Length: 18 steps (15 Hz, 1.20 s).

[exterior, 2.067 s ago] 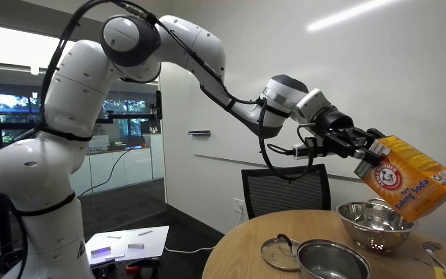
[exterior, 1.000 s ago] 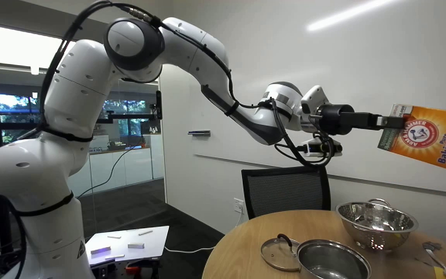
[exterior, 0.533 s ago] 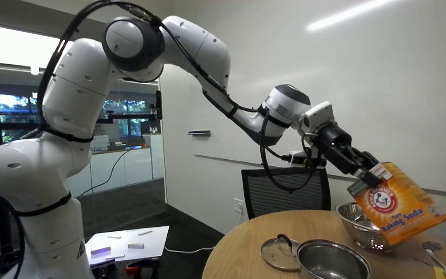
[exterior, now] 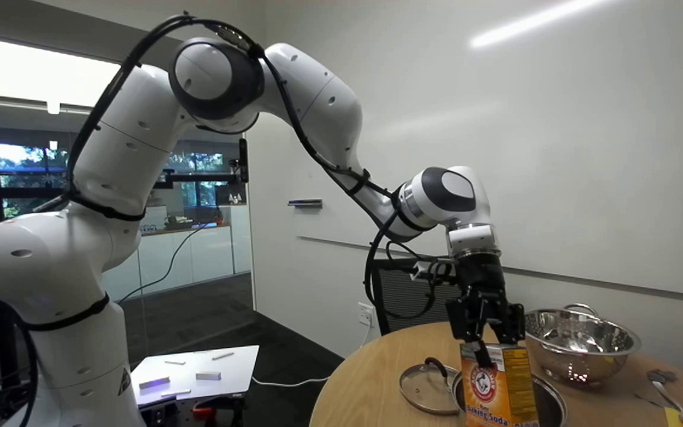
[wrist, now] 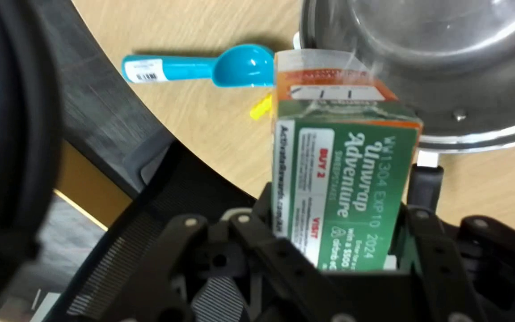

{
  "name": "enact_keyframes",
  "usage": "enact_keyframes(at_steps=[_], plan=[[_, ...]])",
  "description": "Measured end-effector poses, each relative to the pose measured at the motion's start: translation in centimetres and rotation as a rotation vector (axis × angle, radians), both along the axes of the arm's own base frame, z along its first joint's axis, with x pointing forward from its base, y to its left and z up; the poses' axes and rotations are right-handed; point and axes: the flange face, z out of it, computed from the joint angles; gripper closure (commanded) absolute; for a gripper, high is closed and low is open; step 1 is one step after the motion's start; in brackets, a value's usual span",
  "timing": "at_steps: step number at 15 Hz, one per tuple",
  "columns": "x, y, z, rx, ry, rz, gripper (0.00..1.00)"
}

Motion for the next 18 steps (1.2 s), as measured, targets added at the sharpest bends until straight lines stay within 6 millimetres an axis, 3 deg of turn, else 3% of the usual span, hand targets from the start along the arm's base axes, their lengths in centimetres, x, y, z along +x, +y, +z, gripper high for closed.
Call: enact_keyframes(at_steps=[6,10,15,18], plan=[[-1.2,-6.7,-0.2,0.224,-0.022,-0.293,0.73],[-1.2,-11.6,0.2,0.291,-0.138,-0.408,0.73],[-2.1,-21.4,4.4,0.298,-0.263,-0.470,0.73],[-2.6,-25.8,6.8,0.330,-0.308,-0.474,0.73]])
